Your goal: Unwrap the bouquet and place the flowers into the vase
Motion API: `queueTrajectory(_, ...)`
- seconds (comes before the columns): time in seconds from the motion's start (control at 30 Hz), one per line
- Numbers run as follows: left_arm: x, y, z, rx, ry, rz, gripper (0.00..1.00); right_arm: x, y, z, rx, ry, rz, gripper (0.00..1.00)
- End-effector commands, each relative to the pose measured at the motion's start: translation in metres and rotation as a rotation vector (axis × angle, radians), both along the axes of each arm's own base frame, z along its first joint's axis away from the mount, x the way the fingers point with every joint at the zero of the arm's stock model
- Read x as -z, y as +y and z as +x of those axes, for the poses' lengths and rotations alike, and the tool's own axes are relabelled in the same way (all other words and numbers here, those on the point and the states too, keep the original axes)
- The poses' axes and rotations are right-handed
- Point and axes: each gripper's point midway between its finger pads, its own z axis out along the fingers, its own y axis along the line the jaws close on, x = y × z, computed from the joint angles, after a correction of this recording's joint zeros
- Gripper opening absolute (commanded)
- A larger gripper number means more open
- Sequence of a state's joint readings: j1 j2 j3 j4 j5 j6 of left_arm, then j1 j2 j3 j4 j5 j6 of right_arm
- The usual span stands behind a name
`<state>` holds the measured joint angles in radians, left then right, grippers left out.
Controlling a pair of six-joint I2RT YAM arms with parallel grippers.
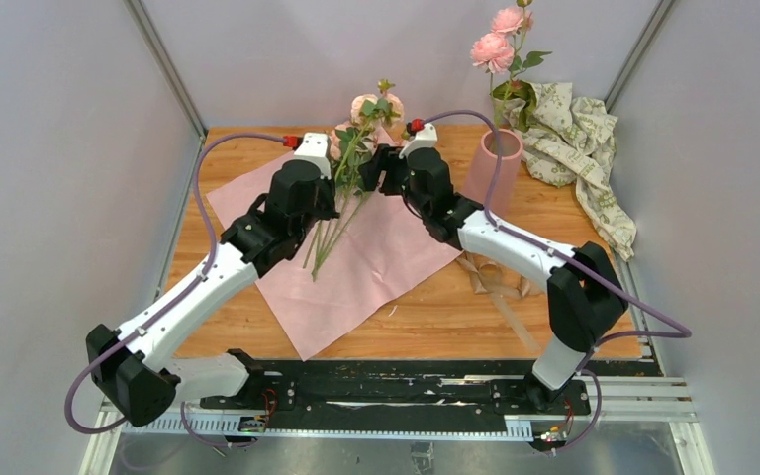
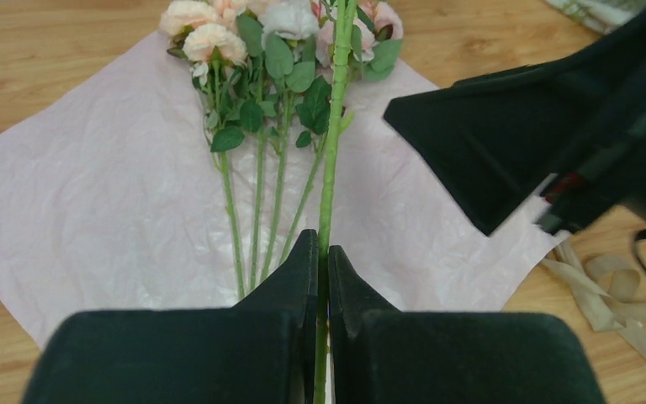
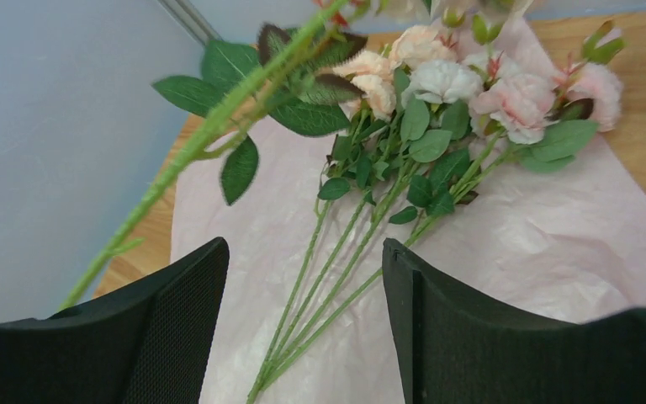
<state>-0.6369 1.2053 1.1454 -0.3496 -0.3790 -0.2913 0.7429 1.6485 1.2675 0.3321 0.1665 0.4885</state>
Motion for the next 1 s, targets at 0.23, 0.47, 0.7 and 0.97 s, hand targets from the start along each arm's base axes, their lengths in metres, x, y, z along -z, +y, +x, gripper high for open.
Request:
queueTrajectory(0.23,-0.017,0.001,-0.009,-0.007,-0.069,-0.033,0.0,-0.005,0.043,-0.025,-0.24,0.102,0.196,0.71)
queueTrajectory(0.47,-0.025,0.004,-0.009,-0.024,-0.101,-0.052,0.0,-0.037,0.028,-0.063,-0.287,0.05,0.24,0.71)
queueTrajectory(0.7,-0.036,0.001,-0.014,0.005,-0.133,-0.096,0.0,-0.062,0.035,-0.069,-0.344,0.04,0.286,0.71)
queueTrajectory(0.97,-0.048,0.002,-0.024,0.032,-0.159,-0.129,0.0,-0.059,0.065,-0.058,-0.409,0.093,0.348,0.7)
